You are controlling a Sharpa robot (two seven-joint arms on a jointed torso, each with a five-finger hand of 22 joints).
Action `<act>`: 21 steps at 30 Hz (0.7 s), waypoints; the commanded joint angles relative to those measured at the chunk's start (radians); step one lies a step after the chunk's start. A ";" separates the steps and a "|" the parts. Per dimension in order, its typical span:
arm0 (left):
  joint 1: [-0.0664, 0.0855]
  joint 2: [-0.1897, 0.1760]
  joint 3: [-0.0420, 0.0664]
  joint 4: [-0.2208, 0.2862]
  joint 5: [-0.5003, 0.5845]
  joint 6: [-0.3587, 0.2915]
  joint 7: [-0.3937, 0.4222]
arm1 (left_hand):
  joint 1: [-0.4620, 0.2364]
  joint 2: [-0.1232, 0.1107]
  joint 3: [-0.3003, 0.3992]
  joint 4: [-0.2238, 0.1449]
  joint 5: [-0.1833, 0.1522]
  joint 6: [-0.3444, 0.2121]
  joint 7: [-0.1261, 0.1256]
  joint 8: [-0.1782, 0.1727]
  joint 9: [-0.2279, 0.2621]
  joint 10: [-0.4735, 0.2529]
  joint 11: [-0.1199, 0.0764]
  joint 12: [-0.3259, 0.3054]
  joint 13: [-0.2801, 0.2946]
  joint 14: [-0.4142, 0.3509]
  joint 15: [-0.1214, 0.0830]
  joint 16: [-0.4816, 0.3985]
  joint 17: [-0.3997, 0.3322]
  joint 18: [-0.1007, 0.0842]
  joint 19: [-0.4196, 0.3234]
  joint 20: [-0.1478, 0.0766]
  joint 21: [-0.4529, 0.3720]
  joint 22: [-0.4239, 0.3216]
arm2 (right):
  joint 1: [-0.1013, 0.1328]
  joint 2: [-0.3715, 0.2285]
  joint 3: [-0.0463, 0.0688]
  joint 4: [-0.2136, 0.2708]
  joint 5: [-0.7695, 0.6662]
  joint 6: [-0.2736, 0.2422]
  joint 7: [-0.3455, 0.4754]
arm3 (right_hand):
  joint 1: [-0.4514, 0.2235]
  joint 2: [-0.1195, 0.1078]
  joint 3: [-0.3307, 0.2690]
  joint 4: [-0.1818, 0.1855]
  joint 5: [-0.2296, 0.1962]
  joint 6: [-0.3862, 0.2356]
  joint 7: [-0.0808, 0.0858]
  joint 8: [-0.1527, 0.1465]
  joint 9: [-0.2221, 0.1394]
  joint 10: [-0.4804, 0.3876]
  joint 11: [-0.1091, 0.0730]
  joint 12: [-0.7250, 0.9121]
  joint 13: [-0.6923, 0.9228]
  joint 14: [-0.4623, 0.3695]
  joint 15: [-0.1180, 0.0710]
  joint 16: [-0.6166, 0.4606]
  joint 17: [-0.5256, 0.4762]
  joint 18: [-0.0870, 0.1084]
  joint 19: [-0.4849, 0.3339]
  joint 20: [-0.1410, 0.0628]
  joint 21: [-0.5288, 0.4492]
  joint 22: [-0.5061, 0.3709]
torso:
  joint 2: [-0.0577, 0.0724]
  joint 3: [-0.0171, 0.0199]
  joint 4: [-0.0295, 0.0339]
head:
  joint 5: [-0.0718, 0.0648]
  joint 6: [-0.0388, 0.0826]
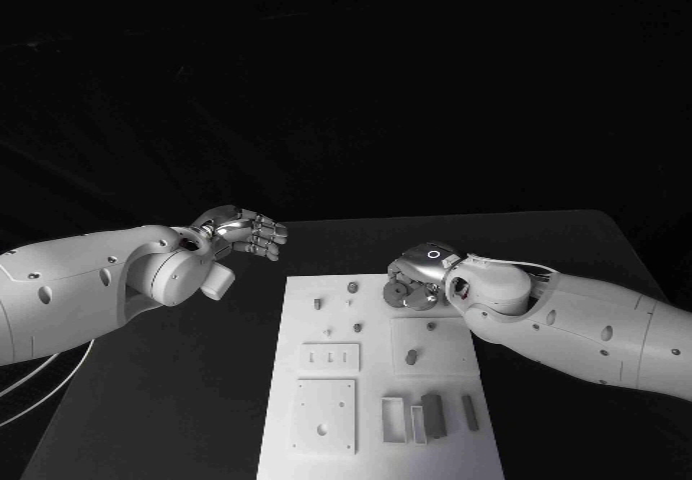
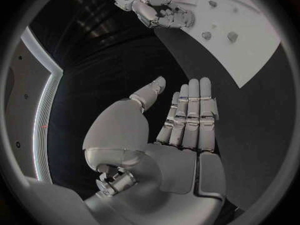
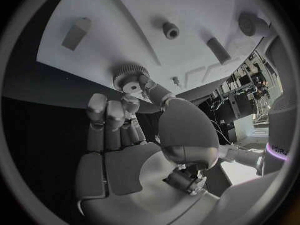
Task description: Assemble the parts on the task board
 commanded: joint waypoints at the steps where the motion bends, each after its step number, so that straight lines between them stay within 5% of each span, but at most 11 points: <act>1: 0.001 -0.001 0.001 0.004 -0.003 0.004 0.006 | -0.005 -0.004 0.002 0.006 0.003 0.009 0.006 -0.003 -0.001 0.006 0.001 -0.007 0.001 0.006 -0.002 -0.004 0.001 0.010 0.000 -0.008 -0.006 0.001 | 0.004 -0.008 0.005 0.029 -0.068 -0.023 -0.047 | -0.002 -0.012 0.001 -0.003 0.001 0.093 0.011 0.006 0.046 0.000 -0.003 0.005 -0.001 0.009 -0.001 0.000 0.001 0.069 -0.001 0.000 0.005 0.017 | 0.000 -0.0007 0.0005 | 0.003 0.000; 8: 0.001 -0.001 0.001 0.006 -0.003 0.003 0.007 | -0.005 -0.004 0.002 0.006 0.003 0.010 0.006 -0.003 -0.001 0.006 0.001 -0.007 0.001 0.006 -0.002 -0.005 0.002 0.010 0.000 -0.008 -0.006 0.001 | 0.008 0.008 0.029 0.088 -0.095 -0.046 -0.059 | -0.001 -0.018 0.003 -0.002 0.001 0.097 0.010 0.006 0.046 0.004 -0.004 0.006 -0.004 0.012 -0.002 0.001 0.001 0.069 0.003 -0.001 0.007 0.017 | 0.000 -0.0002 -0.0016 | 0.007 0.003; 21: 0.001 0.002 0.001 0.007 -0.005 0.000 0.006 | -0.004 -0.003 0.003 0.006 0.004 0.010 0.006 -0.003 -0.001 0.006 0.001 -0.008 0.001 0.007 -0.002 -0.005 0.003 0.010 0.001 -0.008 -0.006 0.002 | -0.003 0.104 0.022 0.062 -0.139 -0.052 -0.046 | 0.001 -0.034 0.006 -0.002 0.001 0.098 0.009 0.002 0.045 0.010 -0.004 0.005 -0.011 0.017 -0.003 -0.001 0.001 0.069 0.007 -0.004 0.007 0.015 | 0.001 -0.0009 0.0020 | 0.011 0.005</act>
